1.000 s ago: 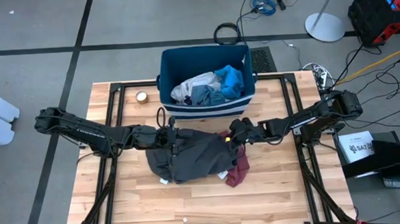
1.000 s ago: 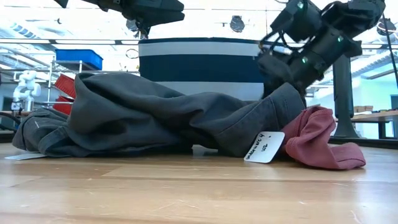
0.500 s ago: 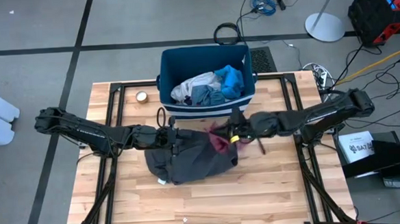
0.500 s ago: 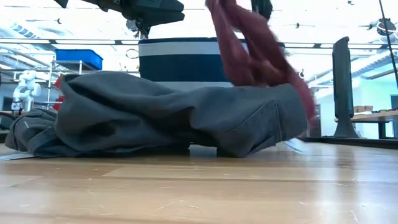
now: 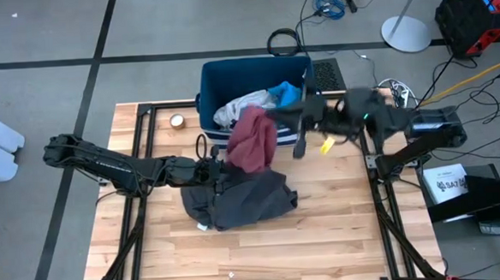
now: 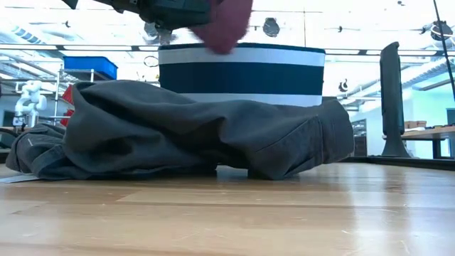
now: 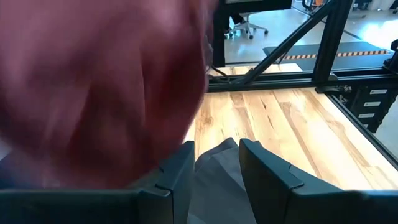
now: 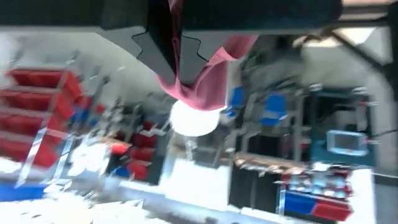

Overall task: Sort clothes
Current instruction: Put the red underwear into the blue bin

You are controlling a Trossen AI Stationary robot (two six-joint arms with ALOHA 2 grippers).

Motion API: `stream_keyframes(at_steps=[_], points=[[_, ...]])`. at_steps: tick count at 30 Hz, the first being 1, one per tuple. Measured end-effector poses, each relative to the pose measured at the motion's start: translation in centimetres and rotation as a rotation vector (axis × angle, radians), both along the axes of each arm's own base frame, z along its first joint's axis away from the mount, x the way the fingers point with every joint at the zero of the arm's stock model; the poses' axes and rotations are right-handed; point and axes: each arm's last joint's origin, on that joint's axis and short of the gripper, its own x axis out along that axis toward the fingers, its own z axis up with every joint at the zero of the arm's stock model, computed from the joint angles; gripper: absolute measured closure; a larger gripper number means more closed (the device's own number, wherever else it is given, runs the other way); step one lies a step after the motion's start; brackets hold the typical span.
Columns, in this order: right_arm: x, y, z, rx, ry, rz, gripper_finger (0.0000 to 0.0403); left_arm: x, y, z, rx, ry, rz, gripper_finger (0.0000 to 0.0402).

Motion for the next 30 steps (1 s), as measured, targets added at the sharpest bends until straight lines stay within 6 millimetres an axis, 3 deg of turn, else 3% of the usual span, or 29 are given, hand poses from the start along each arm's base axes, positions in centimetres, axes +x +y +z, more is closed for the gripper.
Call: stream_keyframes(at_steps=[5, 13, 18, 22, 30], points=[[-0.8, -2.7, 1.9, -0.066, -0.017, -0.103, 0.0403, 0.0, 0.0, 0.0, 0.000, 0.000, 0.000, 0.0265], [-0.6, -8.1, 1.9, -0.088, -0.059, -0.288, 0.0403, 0.0, 0.0, 0.0, 0.001, 0.001, 0.000, 0.0265], [0.6, -11.7, 1.8, -0.068, -0.184, -0.261, 0.0403, 0.0, 0.0, 0.0, 0.002, 0.004, 0.001, 0.0265], [2.2, -14.7, 0.2, -0.002, -0.194, -0.243, 0.0403, 0.0, 0.0, 0.0, 0.002, 0.005, 0.001, 0.0265], [6.9, -18.9, -5.4, 0.104, -0.078, -0.240, 0.0403, 0.0, 0.2, -0.3, 0.008, 0.033, 0.006, 0.0265]])
